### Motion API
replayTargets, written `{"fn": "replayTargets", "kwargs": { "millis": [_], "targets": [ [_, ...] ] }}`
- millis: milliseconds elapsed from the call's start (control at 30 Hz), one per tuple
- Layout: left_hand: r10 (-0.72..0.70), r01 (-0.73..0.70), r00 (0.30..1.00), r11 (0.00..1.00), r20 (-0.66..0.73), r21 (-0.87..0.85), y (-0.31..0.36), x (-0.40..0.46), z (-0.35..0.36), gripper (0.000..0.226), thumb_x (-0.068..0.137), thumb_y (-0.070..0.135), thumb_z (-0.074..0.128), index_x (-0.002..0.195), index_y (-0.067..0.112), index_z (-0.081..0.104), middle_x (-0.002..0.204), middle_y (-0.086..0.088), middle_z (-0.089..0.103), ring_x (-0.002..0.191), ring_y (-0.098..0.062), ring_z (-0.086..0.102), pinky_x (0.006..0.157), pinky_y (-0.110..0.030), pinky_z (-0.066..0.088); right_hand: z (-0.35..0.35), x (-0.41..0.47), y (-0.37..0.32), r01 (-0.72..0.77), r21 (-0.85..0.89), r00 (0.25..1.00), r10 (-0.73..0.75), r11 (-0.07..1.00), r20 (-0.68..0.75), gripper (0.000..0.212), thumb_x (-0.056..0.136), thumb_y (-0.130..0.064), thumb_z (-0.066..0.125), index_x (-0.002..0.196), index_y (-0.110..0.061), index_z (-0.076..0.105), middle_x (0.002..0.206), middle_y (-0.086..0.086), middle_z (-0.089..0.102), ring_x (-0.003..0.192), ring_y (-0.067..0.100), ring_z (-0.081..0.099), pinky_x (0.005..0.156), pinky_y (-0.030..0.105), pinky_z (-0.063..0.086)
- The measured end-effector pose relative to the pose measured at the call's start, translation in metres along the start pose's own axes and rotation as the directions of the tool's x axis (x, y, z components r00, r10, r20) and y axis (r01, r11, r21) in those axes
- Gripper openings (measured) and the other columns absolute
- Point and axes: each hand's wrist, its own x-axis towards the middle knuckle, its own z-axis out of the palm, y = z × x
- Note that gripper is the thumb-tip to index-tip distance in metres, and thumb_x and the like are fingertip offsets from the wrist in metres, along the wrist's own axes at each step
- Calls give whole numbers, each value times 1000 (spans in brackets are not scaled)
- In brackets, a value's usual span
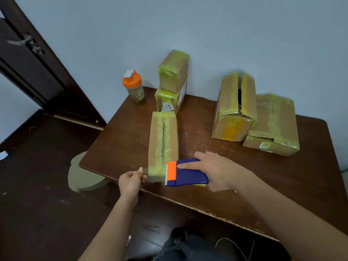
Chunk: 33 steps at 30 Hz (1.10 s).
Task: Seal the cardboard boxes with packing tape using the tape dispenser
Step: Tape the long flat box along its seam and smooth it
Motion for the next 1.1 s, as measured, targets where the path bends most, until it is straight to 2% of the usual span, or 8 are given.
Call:
{"fn": "replayTargets", "kwargs": {
  "millis": [333,600,1100],
  "targets": [
    [0,0,1000,1000,8,14,-6,9,1,24,93,18,62,75,3,66,68,-8,63,65,-18,55,73,-34,47,3,5,-4,-53,-5,998,53,999,16,97,80,-20,75,150,-48,13,127,-2,39,104,16,40,86,34,48],
    [-17,17,1000,1000,13,10,-8,15,0,23,94,18,61,80,1,67,68,-7,62,65,-18,54,71,-34,46,2,7,-8,-67,-18,997,68,998,36,97,81,-20,74,150,-48,12,130,0,38,109,20,43,90,40,49],
    [-27,26,998,999,49,35,-13,24,1,23,93,16,62,81,-3,66,68,-10,62,60,-18,53,58,-27,45,8,14,-8,-91,-11,994,91,996,62,98,80,-19,75,150,-49,13,131,-3,37,108,16,39,86,37,51]
  ]
}}
